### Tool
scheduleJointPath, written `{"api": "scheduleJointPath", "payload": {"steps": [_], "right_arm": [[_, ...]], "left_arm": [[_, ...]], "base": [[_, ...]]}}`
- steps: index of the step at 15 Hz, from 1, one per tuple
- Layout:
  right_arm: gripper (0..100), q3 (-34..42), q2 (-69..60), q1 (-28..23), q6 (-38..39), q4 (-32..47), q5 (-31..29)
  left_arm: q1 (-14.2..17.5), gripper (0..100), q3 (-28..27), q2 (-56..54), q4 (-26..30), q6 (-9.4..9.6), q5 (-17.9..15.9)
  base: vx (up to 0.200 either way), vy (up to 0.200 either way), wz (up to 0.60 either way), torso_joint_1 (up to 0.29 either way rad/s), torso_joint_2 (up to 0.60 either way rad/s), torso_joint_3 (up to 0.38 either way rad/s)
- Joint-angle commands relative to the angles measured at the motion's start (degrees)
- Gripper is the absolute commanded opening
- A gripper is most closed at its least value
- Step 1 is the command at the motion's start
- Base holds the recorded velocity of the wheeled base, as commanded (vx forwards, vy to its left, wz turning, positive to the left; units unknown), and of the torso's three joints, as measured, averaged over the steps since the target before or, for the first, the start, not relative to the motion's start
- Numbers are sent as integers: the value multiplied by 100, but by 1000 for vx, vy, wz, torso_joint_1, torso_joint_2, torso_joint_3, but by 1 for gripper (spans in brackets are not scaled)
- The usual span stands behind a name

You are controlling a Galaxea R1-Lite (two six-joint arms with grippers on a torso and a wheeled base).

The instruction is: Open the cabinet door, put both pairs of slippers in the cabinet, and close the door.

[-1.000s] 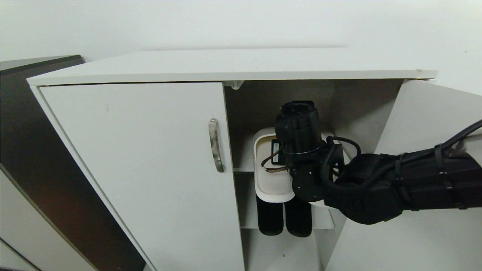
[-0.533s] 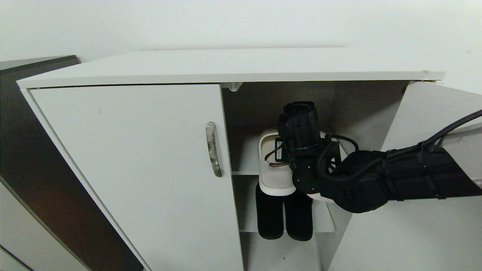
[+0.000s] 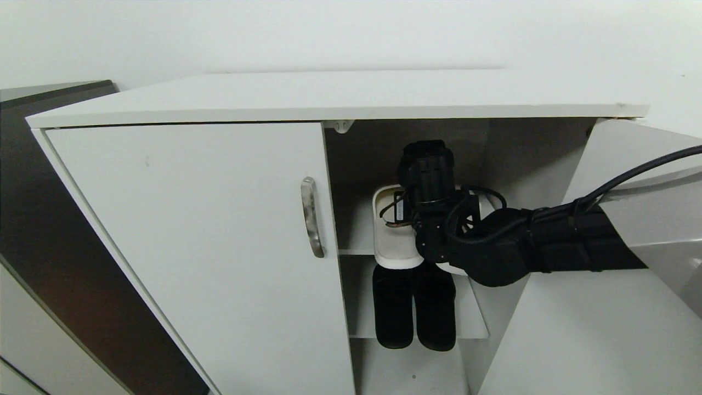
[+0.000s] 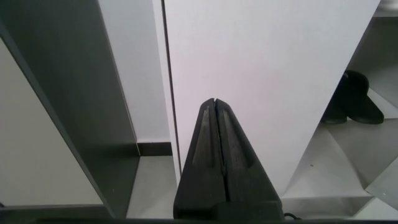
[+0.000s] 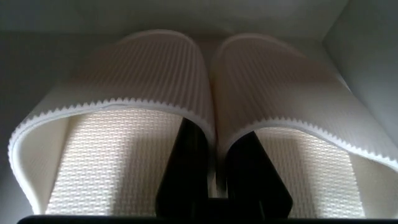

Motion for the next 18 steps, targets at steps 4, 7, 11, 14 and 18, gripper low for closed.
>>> {"api": "scheduleJointPath", "payload": {"steps": [4,7,11,14,18], "right_arm": [[0,-378,259,-118,-98,15,8],[100,-378,294,-118,-98,15,0],[100,-79,39,31,-98,6,-9],[100,466,-391,251,-89,-38,-44],[100,1433,-1138,637,-27,-258,-44]], "left_arm": [[1,0,0,8,0,4,-4],[1,0,0,8,0,-4,-4],[1,0,0,8,0,4,-4],[1,0,0,8,0,-4,-4],[1,0,0,8,0,-4,-4]], "base": [[0,0,0,0,0,0],[0,0,0,0,0,0],[0,0,0,0,0,0],[0,0,0,0,0,0],[0,0,0,0,0,0]]}}
